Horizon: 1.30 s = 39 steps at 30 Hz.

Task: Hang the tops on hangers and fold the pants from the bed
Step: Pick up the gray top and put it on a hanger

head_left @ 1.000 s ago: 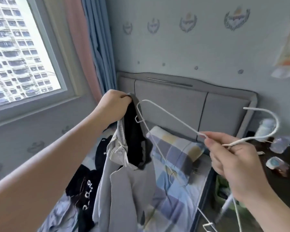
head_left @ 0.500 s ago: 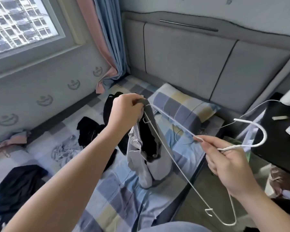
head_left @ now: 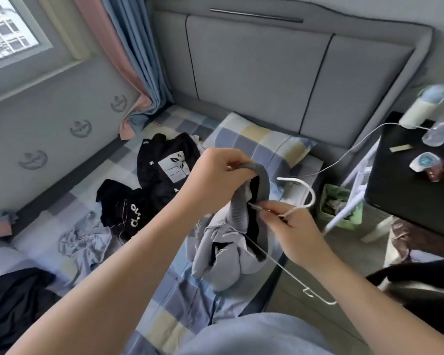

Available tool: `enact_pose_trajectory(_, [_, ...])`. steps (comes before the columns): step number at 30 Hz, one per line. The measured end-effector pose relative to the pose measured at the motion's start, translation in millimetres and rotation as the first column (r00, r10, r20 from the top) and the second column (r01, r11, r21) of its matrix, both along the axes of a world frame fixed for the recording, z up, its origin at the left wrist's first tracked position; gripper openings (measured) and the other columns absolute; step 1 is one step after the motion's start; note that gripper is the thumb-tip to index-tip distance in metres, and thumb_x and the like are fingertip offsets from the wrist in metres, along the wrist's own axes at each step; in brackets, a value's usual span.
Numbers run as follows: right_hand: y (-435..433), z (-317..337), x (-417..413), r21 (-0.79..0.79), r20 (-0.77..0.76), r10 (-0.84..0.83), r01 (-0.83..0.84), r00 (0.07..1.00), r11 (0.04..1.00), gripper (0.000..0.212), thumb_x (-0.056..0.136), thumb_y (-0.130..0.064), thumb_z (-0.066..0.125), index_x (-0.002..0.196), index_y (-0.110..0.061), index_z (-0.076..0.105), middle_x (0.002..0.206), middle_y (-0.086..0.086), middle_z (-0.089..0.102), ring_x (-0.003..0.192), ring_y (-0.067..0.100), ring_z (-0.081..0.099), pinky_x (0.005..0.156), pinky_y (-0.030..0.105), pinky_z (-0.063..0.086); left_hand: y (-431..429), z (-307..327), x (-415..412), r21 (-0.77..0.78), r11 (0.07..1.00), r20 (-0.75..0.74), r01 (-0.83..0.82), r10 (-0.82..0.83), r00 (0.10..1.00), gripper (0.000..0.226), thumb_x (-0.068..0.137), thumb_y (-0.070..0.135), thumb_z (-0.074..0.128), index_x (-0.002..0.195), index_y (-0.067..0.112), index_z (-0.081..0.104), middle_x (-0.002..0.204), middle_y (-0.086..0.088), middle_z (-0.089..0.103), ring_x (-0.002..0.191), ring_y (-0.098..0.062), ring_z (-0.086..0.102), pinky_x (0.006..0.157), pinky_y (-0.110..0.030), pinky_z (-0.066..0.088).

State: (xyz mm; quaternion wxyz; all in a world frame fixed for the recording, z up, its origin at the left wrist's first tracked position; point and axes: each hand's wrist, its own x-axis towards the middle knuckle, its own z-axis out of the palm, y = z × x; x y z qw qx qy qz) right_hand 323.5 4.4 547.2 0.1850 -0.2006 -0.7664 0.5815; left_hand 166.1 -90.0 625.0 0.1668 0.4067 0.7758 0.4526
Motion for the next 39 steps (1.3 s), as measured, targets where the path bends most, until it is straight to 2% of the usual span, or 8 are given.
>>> enact_pose_trajectory(7, [-11.4, -9.6, -7.5, -0.256, -0.210, -0.014, -0.041, 0.978, 0.966, 0.024, 0.095, -0.014, 0.057, 0.083, -0.021, 0.076, 0.052, -0.018, 0.052, 0.044, -0.001, 0.044, 0.047, 0.008, 0.033, -11.8, -10.3, 15.8, -0.125, 0.973, -0.025, 0.193, -0.198, 0.980, 0.017, 0.089, 0.014, 0.068, 0.095, 0.024, 0.079, 0.084, 0.015, 0.073, 0.083, -0.003, 0.066, 0.078, -0.027, 0.056])
enact_pose_trajectory(9, [-7.1, -6.1, -3.0, -0.305, -0.227, -0.016, -0.056, 0.974, 0.951, 0.018, 0.092, -0.022, 0.061, 0.081, -0.014, 0.071, 0.050, -0.015, 0.041, 0.041, 0.003, 0.032, 0.042, 0.014, 0.028, -20.7, -11.4, 18.0, -0.128, 0.958, -0.202, 0.255, -0.277, 0.940, 0.020, 0.089, 0.032, 0.066, 0.107, 0.029, 0.076, 0.095, 0.019, 0.063, 0.090, -0.001, 0.057, 0.085, -0.019, 0.046])
enact_pose_trajectory(13, [5.8, 7.4, 11.1, -0.193, -0.232, 0.062, -0.108, 0.971, 0.975, 0.023, 0.091, -0.030, 0.062, 0.102, -0.016, 0.077, 0.048, -0.004, 0.034, 0.042, 0.017, 0.022, 0.042, 0.027, 0.017, -35.9, -5.2, 3.6, -0.358, 0.924, -0.643, 0.136, -0.350, 0.682, 0.050, 0.089, 0.067, 0.034, 0.114, 0.041, 0.070, 0.109, 0.014, 0.061, 0.112, -0.017, 0.048, 0.099, -0.039, 0.036])
enact_pose_trajectory(17, [25.6, 18.8, 26.6, -0.118, -0.162, 0.074, -0.094, 0.984, 0.989, 0.021, 0.086, -0.035, 0.069, 0.102, -0.024, 0.077, 0.056, 0.000, 0.056, 0.042, 0.015, 0.036, 0.041, 0.023, 0.029, -47.5, -4.1, -19.1, -0.404, 0.897, -0.599, 0.181, -0.408, 0.689, 0.050, 0.101, 0.053, 0.033, 0.099, 0.021, 0.071, 0.089, 0.007, 0.065, 0.087, -0.019, 0.062, 0.064, -0.039, 0.051])
enact_pose_trajectory(25, [56.1, -3.4, 51.6, 0.007, 0.028, -0.056, 0.056, 0.998, 0.998, 0.017, 0.088, -0.033, 0.062, 0.092, -0.036, 0.078, 0.072, 0.005, 0.069, 0.060, 0.013, 0.053, 0.058, 0.019, 0.041, -58.1, -21.1, -20.1, -0.216, 0.945, -0.444, 0.246, -0.319, 0.837, 0.026, 0.101, 0.023, 0.059, 0.079, 0.009, 0.065, 0.070, 0.003, 0.056, 0.070, -0.020, 0.056, 0.065, -0.045, 0.049])
enact_pose_trajectory(28, [48.8, -3.0, 46.1, 0.045, 0.013, -0.046, 0.045, 0.999, 0.998, 0.020, 0.096, -0.023, 0.063, 0.094, -0.036, 0.077, 0.074, 0.001, 0.071, 0.069, 0.007, 0.063, 0.067, 0.011, 0.046, -52.8, -25.5, -5.9, -0.154, 0.954, -0.409, 0.258, -0.299, 0.862, 0.038, 0.100, 0.020, 0.060, 0.065, 0.030, 0.049, 0.061, 0.009, 0.046, 0.062, -0.015, 0.050, 0.060, -0.042, 0.047])
enact_pose_trajectory(35, [31.5, 2.5, 34.1, 0.107, 0.067, -0.049, 0.042, 0.997, 0.993, 0.023, 0.097, -0.014, 0.064, 0.095, -0.032, 0.078, 0.086, -0.005, 0.075, 0.085, 0.037, 0.066, 0.085, 0.052, 0.052, -48.1, -39.9, 6.5, -0.090, 0.968, -0.360, 0.233, -0.250, 0.899, 0.050, 0.099, 0.022, 0.062, 0.060, 0.030, 0.032, 0.055, 0.006, 0.034, 0.054, -0.014, 0.039, 0.053, -0.039, 0.037])
enact_pose_trajectory(39, [17.4, -0.1, 36.8, 0.532, -0.111, -0.243, 0.264, 0.964, 0.805, 0.024, 0.093, -0.008, 0.069, 0.115, -0.018, 0.071, 0.121, -0.005, 0.064, 0.120, 0.013, 0.056, 0.109, 0.029, 0.040, -48.9, -44.2, 4.5, -0.011, 0.989, -0.293, 0.148, -0.145, 0.945, 0.044, 0.099, 0.021, 0.061, 0.064, 0.005, 0.040, 0.054, -0.004, 0.036, 0.052, -0.016, 0.033, 0.053, -0.035, 0.034])
